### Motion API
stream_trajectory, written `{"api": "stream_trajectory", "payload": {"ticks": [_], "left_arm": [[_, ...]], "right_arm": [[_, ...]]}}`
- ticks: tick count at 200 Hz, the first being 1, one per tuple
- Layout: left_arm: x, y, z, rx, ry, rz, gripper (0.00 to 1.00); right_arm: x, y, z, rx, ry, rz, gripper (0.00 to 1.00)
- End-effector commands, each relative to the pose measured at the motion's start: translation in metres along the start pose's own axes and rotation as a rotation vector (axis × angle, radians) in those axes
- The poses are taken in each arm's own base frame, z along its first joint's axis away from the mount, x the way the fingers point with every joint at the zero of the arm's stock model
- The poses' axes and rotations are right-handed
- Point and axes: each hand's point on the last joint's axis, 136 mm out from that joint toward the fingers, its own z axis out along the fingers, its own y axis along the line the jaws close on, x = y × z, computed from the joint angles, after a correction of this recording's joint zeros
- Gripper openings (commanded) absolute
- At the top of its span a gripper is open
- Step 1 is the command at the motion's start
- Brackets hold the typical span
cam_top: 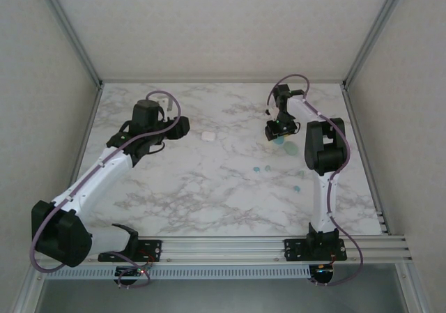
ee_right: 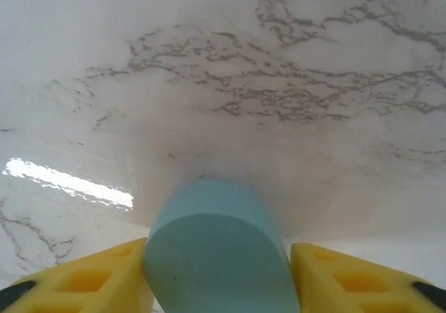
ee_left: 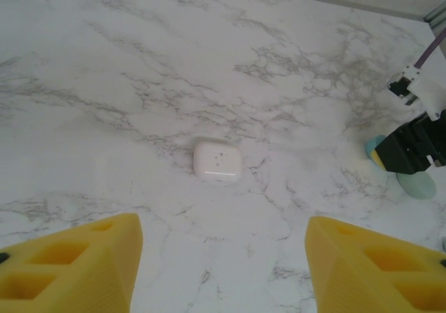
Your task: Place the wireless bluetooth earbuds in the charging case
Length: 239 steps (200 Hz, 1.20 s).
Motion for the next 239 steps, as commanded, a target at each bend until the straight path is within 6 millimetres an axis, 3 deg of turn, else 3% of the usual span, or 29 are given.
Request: {"api": "stream_trajectory", "payload": {"ticks": [1,118,198,239], "left_arm": [[-0.006,0.003,-0.005,-0.007,-0.032,0.005,0.62],[-0.003,0.005,-0.007,-0.016,-0.029,-0.003,0.62],[-0.003,0.005,-0.006,-0.015,-0.026,-0.008,0.62],[-0.003,0.005,-0.005,-0.015,-0.025,-0.011,0.62]], "right_arm": [[0.007,0.005,0.005,-0.024,0.039,0.010,0.50],[0.015,0.013,0.020,0.010,0.065,-0.016,0.50],[0.011,0.021,0.011,-0.009,0.030,-0.019,0.48],[0.010,0.013,0.013,0.036,0.023,-0.017,0.48]]}}
